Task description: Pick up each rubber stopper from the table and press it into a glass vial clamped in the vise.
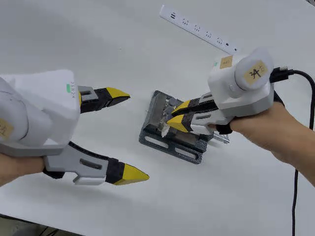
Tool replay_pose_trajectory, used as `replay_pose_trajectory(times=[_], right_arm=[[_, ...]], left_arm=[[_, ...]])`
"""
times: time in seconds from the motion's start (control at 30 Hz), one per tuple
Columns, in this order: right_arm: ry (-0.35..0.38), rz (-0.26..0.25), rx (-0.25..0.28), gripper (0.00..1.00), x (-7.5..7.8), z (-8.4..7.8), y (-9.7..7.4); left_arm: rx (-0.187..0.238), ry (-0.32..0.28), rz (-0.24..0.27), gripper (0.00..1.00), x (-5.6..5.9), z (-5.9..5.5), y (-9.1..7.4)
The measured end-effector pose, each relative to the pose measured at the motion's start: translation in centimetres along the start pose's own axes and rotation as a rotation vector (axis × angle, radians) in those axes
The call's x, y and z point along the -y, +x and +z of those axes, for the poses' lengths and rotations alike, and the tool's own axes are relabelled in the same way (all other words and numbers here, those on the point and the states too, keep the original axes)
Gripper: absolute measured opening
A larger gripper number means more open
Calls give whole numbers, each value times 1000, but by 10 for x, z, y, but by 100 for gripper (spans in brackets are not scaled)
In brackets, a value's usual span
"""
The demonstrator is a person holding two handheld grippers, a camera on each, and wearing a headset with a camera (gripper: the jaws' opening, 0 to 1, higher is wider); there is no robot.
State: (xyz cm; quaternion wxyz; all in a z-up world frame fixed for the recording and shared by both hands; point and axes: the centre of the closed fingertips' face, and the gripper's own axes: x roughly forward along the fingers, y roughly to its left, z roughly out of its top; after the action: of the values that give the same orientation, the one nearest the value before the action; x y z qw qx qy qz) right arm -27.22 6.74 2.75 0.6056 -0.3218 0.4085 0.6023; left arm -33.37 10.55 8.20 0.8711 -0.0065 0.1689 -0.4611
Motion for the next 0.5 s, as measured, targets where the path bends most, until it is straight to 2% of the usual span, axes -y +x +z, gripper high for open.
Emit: replay_pose_trajectory(times=[0.4, 0.5], right_arm=[[-2, -4, -24, 5, 0, 0, 1], [-30, -22, -48, 5, -3, 1, 1]], left_arm=[[3, -7, 0, 84, 0, 0, 1], [0, -9, -1, 84, 1, -1, 1]])
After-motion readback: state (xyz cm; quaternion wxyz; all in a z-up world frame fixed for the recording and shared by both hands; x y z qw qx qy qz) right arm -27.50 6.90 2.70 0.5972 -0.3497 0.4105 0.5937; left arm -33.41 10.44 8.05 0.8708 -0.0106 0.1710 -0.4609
